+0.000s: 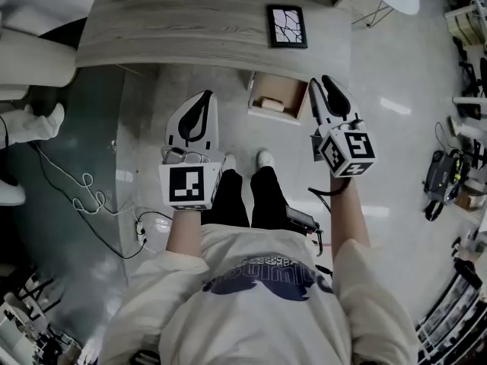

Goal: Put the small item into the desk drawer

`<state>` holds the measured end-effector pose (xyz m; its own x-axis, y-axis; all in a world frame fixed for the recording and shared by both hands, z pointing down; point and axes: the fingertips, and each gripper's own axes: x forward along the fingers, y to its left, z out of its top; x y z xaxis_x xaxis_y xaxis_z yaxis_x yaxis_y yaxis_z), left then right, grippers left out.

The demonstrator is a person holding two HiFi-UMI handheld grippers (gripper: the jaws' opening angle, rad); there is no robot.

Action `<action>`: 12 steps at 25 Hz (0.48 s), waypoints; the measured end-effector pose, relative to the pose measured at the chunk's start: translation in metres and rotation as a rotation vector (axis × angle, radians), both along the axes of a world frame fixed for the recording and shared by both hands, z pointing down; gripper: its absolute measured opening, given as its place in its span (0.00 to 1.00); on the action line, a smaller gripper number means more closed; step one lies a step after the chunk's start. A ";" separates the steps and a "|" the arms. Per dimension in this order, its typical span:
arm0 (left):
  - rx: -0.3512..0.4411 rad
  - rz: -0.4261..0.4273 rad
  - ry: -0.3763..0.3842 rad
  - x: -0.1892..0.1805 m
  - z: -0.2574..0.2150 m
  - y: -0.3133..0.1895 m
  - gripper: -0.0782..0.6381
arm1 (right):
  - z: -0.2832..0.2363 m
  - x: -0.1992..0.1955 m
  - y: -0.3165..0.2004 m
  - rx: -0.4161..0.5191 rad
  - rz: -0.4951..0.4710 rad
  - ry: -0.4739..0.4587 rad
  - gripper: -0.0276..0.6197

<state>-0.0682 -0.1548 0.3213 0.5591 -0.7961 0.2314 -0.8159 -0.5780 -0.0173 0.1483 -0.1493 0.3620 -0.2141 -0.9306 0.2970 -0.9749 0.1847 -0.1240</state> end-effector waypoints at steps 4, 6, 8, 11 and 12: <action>0.065 0.000 0.019 0.005 -0.047 0.002 0.12 | -0.057 0.013 0.016 0.081 0.089 -0.061 0.15; 0.096 0.001 0.035 0.009 -0.068 0.001 0.12 | -0.082 0.019 0.025 0.115 0.126 -0.076 0.13; 0.123 0.003 0.046 0.012 -0.085 0.000 0.12 | -0.103 0.022 0.032 0.147 0.144 -0.091 0.11; 0.165 0.017 0.052 0.020 -0.107 -0.001 0.12 | -0.124 0.023 0.040 0.183 0.150 -0.083 0.10; 0.174 0.021 0.052 0.022 -0.111 -0.001 0.12 | -0.128 0.023 0.042 0.188 0.152 -0.074 0.10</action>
